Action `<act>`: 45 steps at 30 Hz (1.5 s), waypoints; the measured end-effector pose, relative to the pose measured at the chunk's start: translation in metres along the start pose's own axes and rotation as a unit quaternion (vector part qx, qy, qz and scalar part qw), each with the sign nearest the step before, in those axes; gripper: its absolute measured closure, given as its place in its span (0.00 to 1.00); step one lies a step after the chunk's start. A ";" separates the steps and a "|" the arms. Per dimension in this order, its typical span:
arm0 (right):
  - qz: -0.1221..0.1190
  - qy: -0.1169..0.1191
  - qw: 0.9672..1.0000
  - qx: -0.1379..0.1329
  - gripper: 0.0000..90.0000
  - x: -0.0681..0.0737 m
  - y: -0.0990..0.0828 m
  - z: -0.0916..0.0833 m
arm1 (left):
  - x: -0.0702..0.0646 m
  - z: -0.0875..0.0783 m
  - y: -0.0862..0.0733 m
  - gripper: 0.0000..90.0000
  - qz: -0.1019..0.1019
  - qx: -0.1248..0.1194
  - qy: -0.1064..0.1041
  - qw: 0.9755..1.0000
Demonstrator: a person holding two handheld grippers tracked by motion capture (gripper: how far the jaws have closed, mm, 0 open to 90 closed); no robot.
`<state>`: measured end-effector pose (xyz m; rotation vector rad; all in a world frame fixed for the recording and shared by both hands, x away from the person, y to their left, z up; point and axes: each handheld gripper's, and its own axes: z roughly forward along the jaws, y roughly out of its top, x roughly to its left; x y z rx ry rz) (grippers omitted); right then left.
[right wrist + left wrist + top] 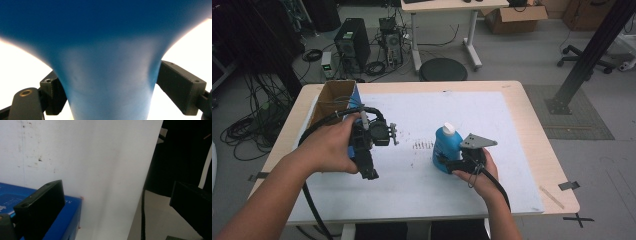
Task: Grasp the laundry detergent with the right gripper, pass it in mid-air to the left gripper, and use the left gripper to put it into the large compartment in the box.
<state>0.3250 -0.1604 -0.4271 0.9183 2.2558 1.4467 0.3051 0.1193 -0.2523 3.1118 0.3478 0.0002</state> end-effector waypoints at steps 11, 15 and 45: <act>-0.006 0.003 1.000 -0.002 0.26 0.003 -0.001 0.000 | 0.000 -0.002 0.001 0.00 0.000 -0.004 0.001 1.000; -0.006 0.002 1.000 -0.002 0.27 0.003 -0.001 0.000 | 0.000 -0.001 0.001 0.00 -0.001 -0.002 0.001 1.000; -0.042 0.029 0.999 -0.006 0.52 0.010 0.011 -0.007 | 0.002 -0.004 0.010 0.00 0.007 -0.007 0.005 1.000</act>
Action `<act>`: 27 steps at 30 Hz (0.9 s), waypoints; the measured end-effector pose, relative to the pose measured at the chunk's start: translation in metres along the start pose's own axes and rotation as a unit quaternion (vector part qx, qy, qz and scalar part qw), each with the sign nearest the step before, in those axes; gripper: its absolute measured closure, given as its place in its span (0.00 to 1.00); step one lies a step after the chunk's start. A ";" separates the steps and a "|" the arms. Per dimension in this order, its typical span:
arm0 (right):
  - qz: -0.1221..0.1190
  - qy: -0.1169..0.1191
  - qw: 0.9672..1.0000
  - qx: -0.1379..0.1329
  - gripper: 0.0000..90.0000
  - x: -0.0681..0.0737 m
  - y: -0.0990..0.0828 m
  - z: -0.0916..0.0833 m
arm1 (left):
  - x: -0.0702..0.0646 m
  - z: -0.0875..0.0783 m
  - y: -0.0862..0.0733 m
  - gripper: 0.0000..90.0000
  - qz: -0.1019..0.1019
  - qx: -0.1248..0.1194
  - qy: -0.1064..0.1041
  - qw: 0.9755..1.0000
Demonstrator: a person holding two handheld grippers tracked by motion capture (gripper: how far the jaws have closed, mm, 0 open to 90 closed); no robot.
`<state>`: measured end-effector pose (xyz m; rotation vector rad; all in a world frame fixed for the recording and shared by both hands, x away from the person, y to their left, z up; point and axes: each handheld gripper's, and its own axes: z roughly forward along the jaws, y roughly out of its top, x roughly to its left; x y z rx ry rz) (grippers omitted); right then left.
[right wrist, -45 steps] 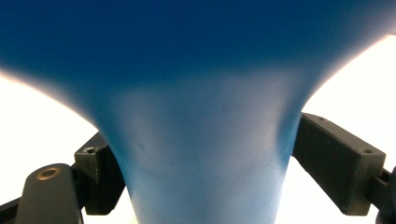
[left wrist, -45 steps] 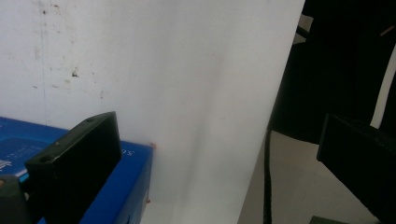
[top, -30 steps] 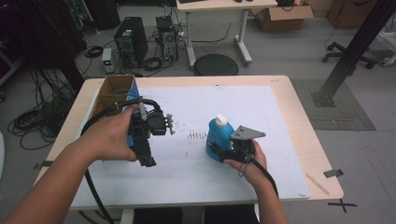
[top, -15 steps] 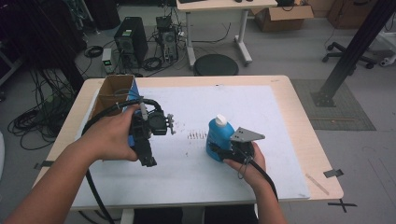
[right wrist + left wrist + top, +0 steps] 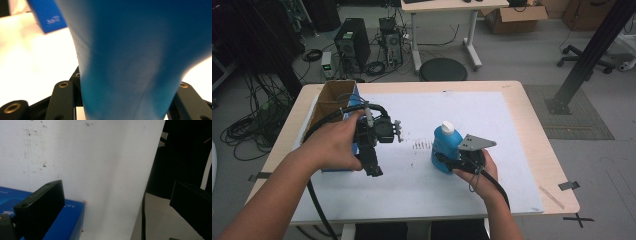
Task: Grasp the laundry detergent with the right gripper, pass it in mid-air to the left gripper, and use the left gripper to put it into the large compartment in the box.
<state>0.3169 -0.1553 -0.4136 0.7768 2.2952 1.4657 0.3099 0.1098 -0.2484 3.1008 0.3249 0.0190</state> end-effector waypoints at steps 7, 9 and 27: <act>-0.040 0.055 0.998 -0.005 0.52 0.006 0.028 -0.020 | 0.002 -0.006 0.011 0.00 0.011 -0.003 0.003 1.000; -0.061 0.089 0.994 -0.003 0.52 0.011 0.042 -0.030 | 0.002 -0.011 0.018 0.00 0.017 -0.007 0.005 1.000; -0.139 0.225 0.964 0.036 0.52 0.030 0.064 -0.031 | -0.007 -0.034 0.041 0.00 0.052 -0.014 -0.016 0.998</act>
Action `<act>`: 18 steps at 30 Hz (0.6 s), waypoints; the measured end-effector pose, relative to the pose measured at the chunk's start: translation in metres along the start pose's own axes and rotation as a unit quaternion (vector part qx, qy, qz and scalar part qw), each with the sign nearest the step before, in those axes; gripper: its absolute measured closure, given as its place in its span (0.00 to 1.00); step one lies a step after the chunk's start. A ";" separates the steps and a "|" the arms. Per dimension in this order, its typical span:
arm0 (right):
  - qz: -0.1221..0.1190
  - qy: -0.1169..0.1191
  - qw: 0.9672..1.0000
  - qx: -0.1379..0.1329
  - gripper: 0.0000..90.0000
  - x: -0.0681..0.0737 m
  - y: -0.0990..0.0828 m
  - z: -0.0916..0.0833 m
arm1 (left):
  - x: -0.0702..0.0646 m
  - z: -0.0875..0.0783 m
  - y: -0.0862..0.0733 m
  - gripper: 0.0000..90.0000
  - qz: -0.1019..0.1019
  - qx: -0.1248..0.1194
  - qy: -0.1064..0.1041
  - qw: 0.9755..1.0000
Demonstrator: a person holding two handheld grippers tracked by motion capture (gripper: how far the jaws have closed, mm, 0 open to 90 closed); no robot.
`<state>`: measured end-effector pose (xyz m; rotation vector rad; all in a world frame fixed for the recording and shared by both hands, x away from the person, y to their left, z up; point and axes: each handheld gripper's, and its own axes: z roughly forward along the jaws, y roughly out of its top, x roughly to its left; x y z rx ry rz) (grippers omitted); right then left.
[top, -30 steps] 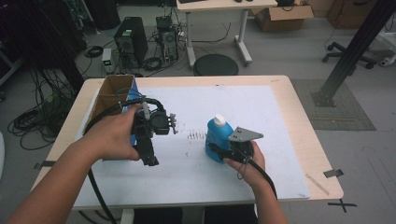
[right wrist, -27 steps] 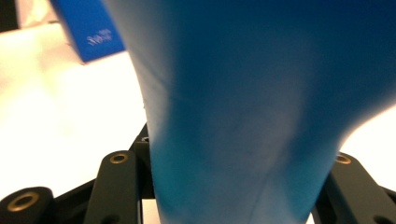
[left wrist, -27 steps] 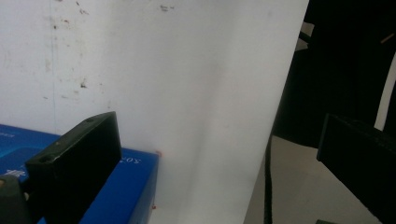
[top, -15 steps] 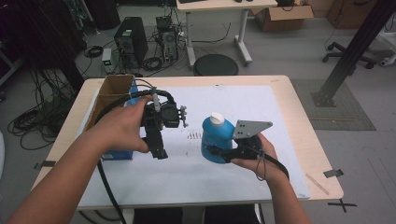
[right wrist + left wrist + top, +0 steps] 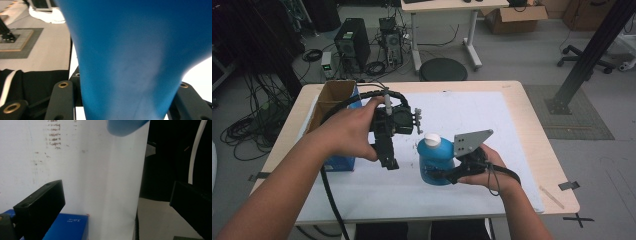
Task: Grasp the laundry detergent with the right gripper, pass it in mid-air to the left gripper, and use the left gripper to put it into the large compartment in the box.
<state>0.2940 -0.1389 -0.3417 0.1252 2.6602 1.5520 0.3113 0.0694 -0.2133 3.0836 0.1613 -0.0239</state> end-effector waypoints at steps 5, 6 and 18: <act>-0.003 0.020 1.000 -0.002 0.52 0.001 -0.001 0.011 | -0.002 0.000 0.006 0.00 0.008 0.005 -0.006 1.000; -0.003 0.024 1.000 -0.002 0.52 0.001 -0.002 0.013 | -0.003 0.000 0.007 0.00 0.008 0.006 -0.007 1.000; -0.008 0.042 0.999 -0.004 0.51 -0.002 0.000 0.038 | -0.006 0.004 0.020 0.00 0.014 0.021 -0.009 1.000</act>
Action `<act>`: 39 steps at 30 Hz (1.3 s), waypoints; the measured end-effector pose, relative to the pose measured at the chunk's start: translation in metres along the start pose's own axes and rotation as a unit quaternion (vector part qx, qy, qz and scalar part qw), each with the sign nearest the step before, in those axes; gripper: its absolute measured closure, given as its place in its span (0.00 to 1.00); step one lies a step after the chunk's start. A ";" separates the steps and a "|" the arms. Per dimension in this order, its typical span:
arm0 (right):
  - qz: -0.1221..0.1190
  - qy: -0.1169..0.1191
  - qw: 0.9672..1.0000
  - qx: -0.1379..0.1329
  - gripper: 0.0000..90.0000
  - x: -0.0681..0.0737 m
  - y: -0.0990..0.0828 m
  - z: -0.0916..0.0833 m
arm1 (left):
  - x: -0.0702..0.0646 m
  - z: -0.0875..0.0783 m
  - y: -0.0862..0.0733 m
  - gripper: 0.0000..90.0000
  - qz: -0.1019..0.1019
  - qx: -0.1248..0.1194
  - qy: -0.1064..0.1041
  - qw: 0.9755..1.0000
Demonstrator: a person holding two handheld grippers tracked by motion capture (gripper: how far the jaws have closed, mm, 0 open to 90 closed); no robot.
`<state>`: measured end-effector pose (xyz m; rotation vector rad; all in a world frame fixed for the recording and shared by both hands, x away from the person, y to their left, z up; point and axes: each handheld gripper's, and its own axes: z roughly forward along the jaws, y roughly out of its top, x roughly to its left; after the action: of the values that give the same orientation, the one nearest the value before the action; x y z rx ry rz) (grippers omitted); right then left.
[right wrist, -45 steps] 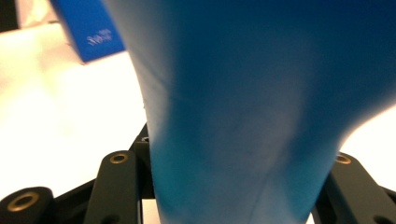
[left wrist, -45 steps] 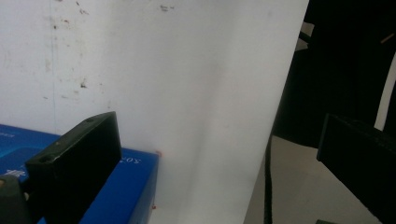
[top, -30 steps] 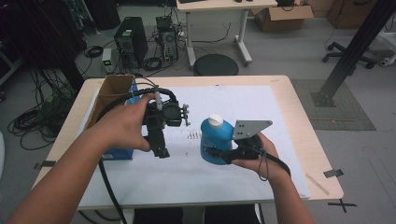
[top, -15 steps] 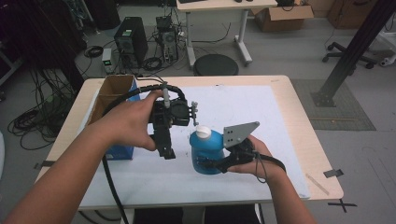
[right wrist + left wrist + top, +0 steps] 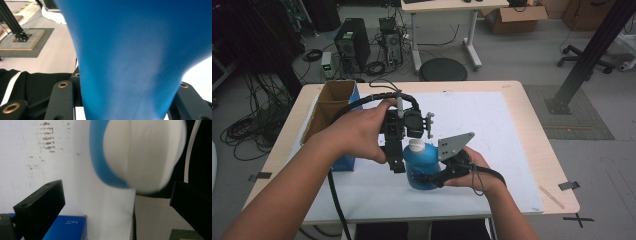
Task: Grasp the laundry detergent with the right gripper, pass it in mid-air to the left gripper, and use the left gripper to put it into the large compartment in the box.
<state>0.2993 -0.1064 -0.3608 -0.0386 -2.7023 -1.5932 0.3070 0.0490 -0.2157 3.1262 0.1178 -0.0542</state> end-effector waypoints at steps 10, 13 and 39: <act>-0.003 0.014 1.000 -0.016 0.51 -0.005 0.009 0.020 | 0.000 0.004 0.005 0.00 0.003 0.005 -0.002 1.000; -0.002 0.016 1.000 -0.021 0.51 -0.005 0.012 0.025 | 0.000 0.005 0.005 0.00 0.004 0.006 -0.001 1.000; -0.004 0.017 0.999 -0.033 0.51 -0.009 0.019 0.037 | 0.000 0.014 0.003 0.05 0.009 0.018 0.002 1.000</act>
<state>0.3087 -0.0648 -0.3622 -0.0008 -2.6273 -1.6674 0.3072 0.0458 -0.2295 3.1635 0.0913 -0.0493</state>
